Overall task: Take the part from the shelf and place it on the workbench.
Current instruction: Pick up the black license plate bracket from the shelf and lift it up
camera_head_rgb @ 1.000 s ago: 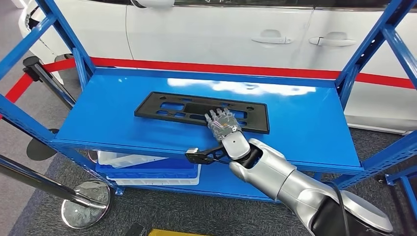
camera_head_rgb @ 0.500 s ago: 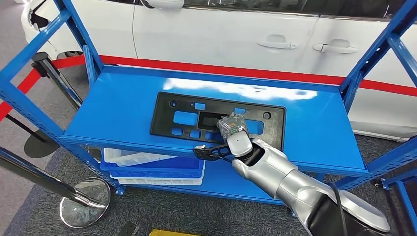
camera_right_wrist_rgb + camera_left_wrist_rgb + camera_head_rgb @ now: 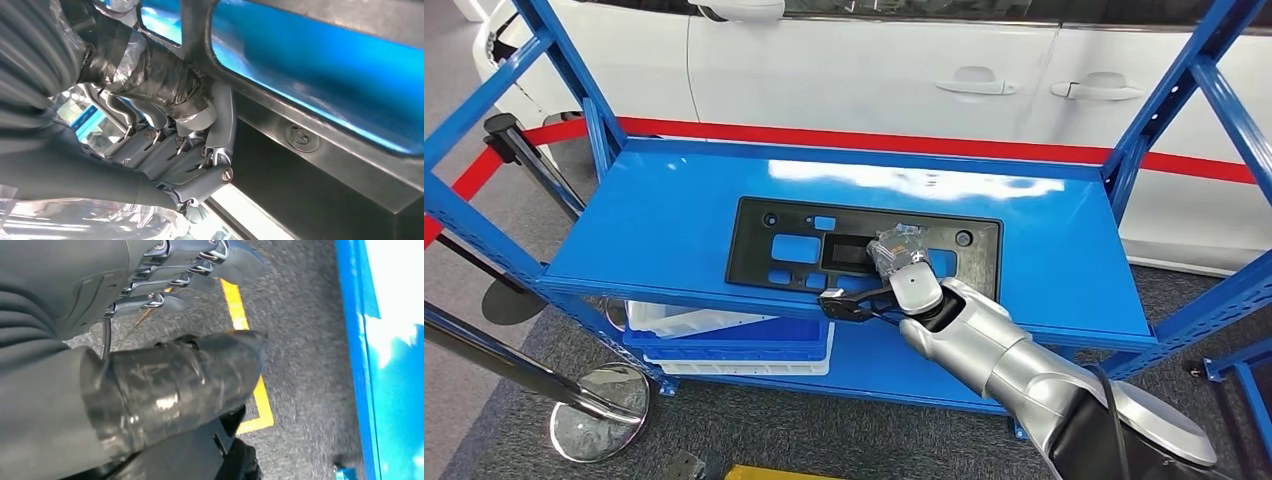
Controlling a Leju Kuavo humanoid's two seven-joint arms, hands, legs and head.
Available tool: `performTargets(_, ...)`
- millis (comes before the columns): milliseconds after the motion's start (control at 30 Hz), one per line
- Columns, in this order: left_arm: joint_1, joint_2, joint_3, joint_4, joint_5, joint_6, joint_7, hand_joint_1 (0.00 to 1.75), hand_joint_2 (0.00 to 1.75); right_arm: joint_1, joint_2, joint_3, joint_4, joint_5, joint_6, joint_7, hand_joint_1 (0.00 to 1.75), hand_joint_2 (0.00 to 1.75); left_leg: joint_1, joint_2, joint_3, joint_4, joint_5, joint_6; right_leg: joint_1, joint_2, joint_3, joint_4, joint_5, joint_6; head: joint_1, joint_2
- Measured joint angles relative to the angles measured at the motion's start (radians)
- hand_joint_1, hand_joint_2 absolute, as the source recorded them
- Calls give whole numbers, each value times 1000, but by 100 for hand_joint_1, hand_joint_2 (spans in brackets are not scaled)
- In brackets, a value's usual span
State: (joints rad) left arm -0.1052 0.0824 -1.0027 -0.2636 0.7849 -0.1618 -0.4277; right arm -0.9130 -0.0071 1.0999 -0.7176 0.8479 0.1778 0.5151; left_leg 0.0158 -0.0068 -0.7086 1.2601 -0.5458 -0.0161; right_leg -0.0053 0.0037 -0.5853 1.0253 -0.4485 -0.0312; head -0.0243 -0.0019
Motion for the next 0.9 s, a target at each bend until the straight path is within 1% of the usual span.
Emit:
performTargets(33, 0, 0, 0, 0, -2, 5, 4, 0, 175, 0, 2, 0, -2, 4, -14, -2, 175, 175, 0, 0, 27, -52, 32, 1, 0, 0, -1, 2, -1, 1, 0, 0)
performTargets(67, -1, 1, 0, 0, -4, 10, 8, 0, 175, 0, 4, 0, -6, 10, -32, -3, 175, 175, 1, 0, 60, -117, 59, 3, 0, 1, -2, 5, -2, 3, 0, 0)
performTargets(100, -2, 1, 0, 0, -6, 16, 10, 0, 175, -1, 6, 0, -13, 18, -51, -4, 175, 175, -1, 0, 88, -174, 77, 4, 2, 2, -4, 8, -3, 5, 0, 0)
performTargets(133, -4, 1, 0, 0, -5, 21, 13, 0, 175, -4, 7, 0, -27, 27, -77, -4, 175, 175, -2, 0, 105, -211, 85, 7, 4, 3, -8, 9, -3, 10, 1, 0)
performTargets(167, -4, 1, 0, 0, -2, 29, 19, 0, 175, -6, 7, 0, -46, 40, -107, -3, 175, 175, -4, 0, 111, -229, 84, 10, 5, 4, -12, 10, -2, 14, 1, 0)
performTargets(200, -4, 1, 0, 0, 2, 38, 25, 0, 175, -9, 7, 0, -68, 56, -138, -2, 175, 175, -6, -1, 111, -233, 84, 14, 5, 5, -15, 10, -1, 18, 2, 0)
performTargets(233, -4, 0, 0, 0, 6, 49, 34, 0, 175, -11, 7, -1, -94, 73, -168, 0, 175, 175, -4, 0, 111, -236, 87, 20, 4, 6, -17, 11, -2, 23, 2, 0)
performTargets(267, -3, 0, 0, 0, 7, 61, 42, 0, 175, -12, 6, -2, -119, 89, -191, 3, 175, 175, -3, 1, 112, -241, 90, 26, 4, 6, -21, 19, -10, 27, 3, 0)
performTargets(300, -2, 0, 0, 0, 8, 73, 48, 0, 175, -14, 5, -3, -143, 103, -207, 7, 175, 175, -1, 2, 114, -245, 92, 34, 4, 5, -32, 43, -28, 31, 4, 0)
performTargets(333, -3, 0, 0, 0, 8, 84, 53, 0, 175, -15, 4, -4, -165, 116, -217, 10, 175, 175, -1, 3, 116, -249, 94, 39, 3, 5, -51, 86, -54, 34, 5, 0)
performTargets(400, -3, 0, 0, 0, 9, 103, 58, 0, 175, -15, 0, -7, -203, 139, -231, 16, 175, 175, -3, 3, 116, -249, 94, 45, 3, 5, -111, 216, -112, 36, 6, 0)
performTargets(433, -3, 1, 0, 0, 10, 112, 60, 0, 175, -12, -2, -8, -223, 152, -239, 17, 175, 175, -3, 3, 117, -248, 93, 46, 2, 4, -138, 271, -128, 37, 6, 0)
performTargets(467, -2, 0, 0, 0, 11, 121, 62, 0, 175, -9, -6, -10, -244, 167, -250, 18, 175, 175, -3, 3, 117, -247, 92, 47, 2, 4, -152, 297, -127, 37, 6, 0)
performTargets(500, -1, 0, 0, 0, 11, 129, 64, 0, 175, -7, -11, -13, -268, 182, -263, 19, 175, 175, -3, 2, 118, -246, 90, 47, 1, 4, -148, 282, -106, 37, 6, 0)
performTargets(533, -1, -1, 0, 0, 11, 136, 65, 0, 175, -5, -16, -17, -292, 198, -276, 19, 175, 175, -3, 2, 119, -243, 88, 45, 0, 4, -125, 229, -70, 36, 6, 0)
performTargets(567, 0, -3, 0, 0, 10, 142, 66, 0, 175, -5, -20, -22, -315, 211, -289, 19, 175, 175, -3, 1, 119, -240, 85, 43, -1, 4, -96, 159, -35, 34, 7, 0)
performTargets(600, 0, -4, 0, 0, 11, 147, 67, 0, 175, -5, -22, -28, -339, 222, -299, 19, 175, 175, -5, 1, 118, -235, 81, 39, 0, 4, -66, 93, -11, 32, 6, 0)
performTargets(633, -1, -4, 0, 0, 11, 151, 67, 0, 175, -5, -24, -35, -362, 232, -308, 19, 175, 175, -7, 1, 116, -232, 78, 34, 0, 5, -46, 49, 1, 29, 5, 0)
performTargets(667, -2, -5, 0, 0, 11, 154, 67, 0, 175, -4, -27, -42, -384, 243, -316, 18, 175, 175, -8, 1, 114, -231, 77, 29, 2, 6, -37, 29, 1, 27, 5, 0)
performTargets(733, -2, -5, 0, 0, 11, 160, 67, 0, 175, 1, -34, -56, -424, 268, -337, 16, 175, 175, -8, 1, 112, -232, 78, 20, 5, 8, -35, 23, 2, 17, 5, 0)
performTargets(767, -1, -5, 0, 0, 12, 163, 67, 0, 175, 4, -38, -64, -442, 280, -350, 14, 175, 175, -6, 2, 109, -228, 73, 16, 4, 8, -34, 20, 4, 12, 5, 0)
performTargets(800, -1, -5, 0, 0, 12, 166, 67, 0, 175, 6, -40, -72, -460, 293, -365, 12, 175, 175, -5, 2, 101, -209, 60, 11, 3, 8, -32, 16, 6, 6, 3, 0)
performTargets(833, -1, -6, 0, 0, 13, 169, 67, 0, 175, 6, -41, -81, -478, 303, -379, 10, 175, 175, -5, 3, 83, -168, 35, 7, 1, 8, -30, 14, 7, 1, 2, 0)
performTargets(900, -1, -9, 0, 0, 13, 173, 67, 0, 175, 10, -43, -97, -507, 318, -399, 5, 175, 175, -4, 3, 23, -39, -25, 2, 3, 7, -30, 13, 7, -4, 0, 0)
